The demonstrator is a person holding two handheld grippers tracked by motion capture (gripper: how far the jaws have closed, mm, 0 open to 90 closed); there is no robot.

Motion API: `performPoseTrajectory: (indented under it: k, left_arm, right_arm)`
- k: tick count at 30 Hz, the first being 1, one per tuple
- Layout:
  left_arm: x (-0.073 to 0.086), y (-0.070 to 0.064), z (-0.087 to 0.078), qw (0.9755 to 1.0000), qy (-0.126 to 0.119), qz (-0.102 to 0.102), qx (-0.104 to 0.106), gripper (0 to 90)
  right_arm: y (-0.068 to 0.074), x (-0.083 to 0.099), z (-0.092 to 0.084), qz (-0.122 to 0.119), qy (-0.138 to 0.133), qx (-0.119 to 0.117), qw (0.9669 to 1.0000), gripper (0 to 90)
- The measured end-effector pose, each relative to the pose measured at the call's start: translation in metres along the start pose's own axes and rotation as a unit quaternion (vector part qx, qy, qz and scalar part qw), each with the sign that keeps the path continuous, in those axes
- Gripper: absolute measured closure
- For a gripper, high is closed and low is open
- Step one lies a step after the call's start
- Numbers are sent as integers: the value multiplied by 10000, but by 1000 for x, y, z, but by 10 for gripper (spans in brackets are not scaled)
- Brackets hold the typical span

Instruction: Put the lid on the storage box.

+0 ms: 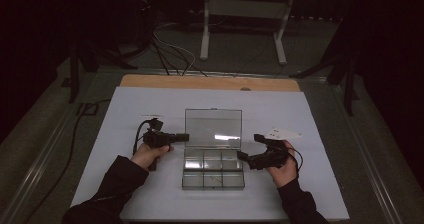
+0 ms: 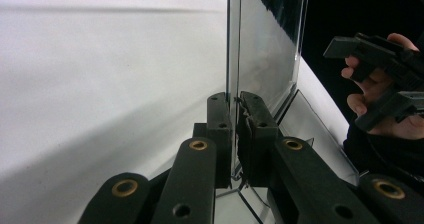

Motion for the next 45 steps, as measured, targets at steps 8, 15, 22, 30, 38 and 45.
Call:
performPoseTrajectory:
  k: [8,15,22,30,38,45]
  left_arm:
    - [1,-2,-2,9994,2,324,-83,864]
    - [1,-6,-5,9966,-76,781,-258,864]
    - [2,-8,-7,9919,-180,1230,-277,866]
    - [4,-11,-10,9832,-312,1764,-343,867]
    - [6,-14,-11,9747,-402,2155,-425,867]
    - [8,-15,-13,9655,-486,2519,-450,869]
  right_arm:
    - [1,0,0,10,-16,-4,10000,0]
    - [2,0,-1,46,-34,-35,10000,0]
    - [1,-2,-4,140,-154,-74,9998,0]
    - [5,-3,-4,81,-141,-224,9996,0]
    - [12,-2,-5,105,-141,-383,9991,0]
    - [17,3,-7,269,22,-538,9982,0]
Point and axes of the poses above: each handheld gripper's, and its own axes: z roughly forward along the jaws, x roughly out of its underside, y roughly to its left, the point moved 9 cm from there along z, roughly forward along the jaws, and after that the axes turned 5 degrees about -x, right-handed, at the moved point
